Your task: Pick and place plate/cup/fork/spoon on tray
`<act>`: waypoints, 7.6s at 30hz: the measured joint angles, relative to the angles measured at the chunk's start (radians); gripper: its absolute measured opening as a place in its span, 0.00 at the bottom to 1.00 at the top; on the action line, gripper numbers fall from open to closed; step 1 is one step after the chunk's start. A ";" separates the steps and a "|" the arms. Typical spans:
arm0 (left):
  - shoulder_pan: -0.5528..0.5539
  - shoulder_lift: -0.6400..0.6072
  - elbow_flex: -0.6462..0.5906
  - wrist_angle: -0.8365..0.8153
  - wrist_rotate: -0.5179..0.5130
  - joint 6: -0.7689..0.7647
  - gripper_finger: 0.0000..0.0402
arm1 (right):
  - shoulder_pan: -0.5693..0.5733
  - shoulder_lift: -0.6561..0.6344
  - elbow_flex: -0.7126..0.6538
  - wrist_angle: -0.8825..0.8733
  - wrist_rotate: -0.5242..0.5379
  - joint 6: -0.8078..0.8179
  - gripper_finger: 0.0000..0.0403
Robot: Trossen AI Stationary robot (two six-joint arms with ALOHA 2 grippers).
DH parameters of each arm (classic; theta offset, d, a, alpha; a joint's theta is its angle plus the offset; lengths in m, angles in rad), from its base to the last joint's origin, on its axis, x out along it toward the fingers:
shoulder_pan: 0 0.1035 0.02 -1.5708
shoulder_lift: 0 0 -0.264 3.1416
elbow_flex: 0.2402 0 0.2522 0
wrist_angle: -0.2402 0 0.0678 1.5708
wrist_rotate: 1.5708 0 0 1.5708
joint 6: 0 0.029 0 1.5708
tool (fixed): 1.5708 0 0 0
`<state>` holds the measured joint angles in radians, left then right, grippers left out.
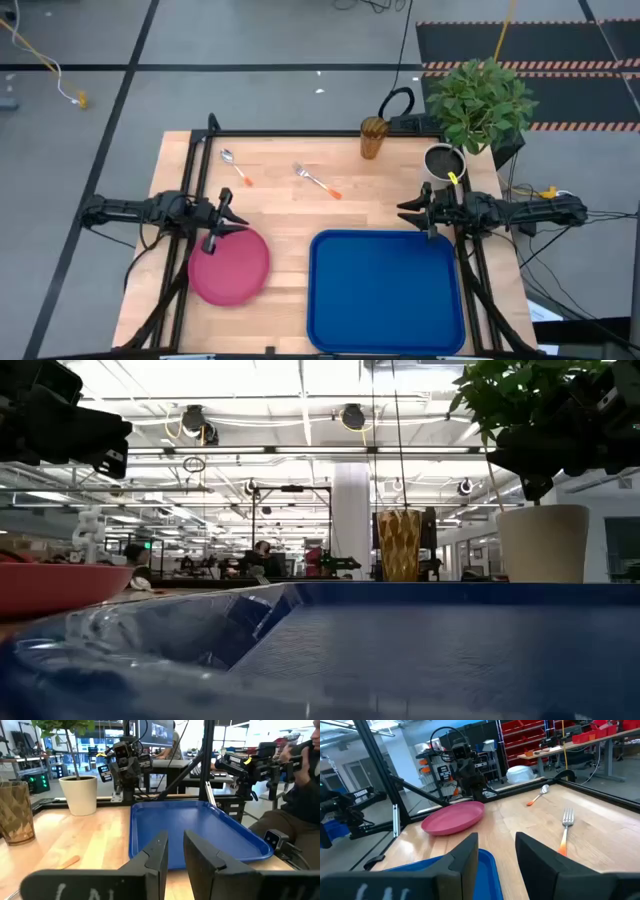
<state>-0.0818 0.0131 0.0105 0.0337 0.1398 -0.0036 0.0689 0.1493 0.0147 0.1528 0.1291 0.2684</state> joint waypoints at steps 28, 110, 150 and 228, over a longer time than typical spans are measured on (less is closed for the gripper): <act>0.000 0.000 0.000 0.000 0.000 0.000 0.16 | 0.000 0.000 0.000 0.000 0.000 0.000 0.31; 0.000 0.000 0.000 0.467 -0.018 0.140 0.16 | 0.000 0.002 0.000 0.112 0.184 -0.098 0.31; 0.005 0.776 0.650 0.063 -0.743 0.343 0.16 | -0.116 0.967 1.046 -0.382 0.315 -0.379 0.31; -0.085 0.804 0.670 -0.142 -0.742 0.227 0.16 | -0.326 1.261 1.492 -1.443 -0.045 -0.053 0.00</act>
<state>-0.1665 0.8168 0.6807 -0.1084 -0.6018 0.2234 -0.2569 1.4099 1.5070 -1.2899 0.0836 0.2152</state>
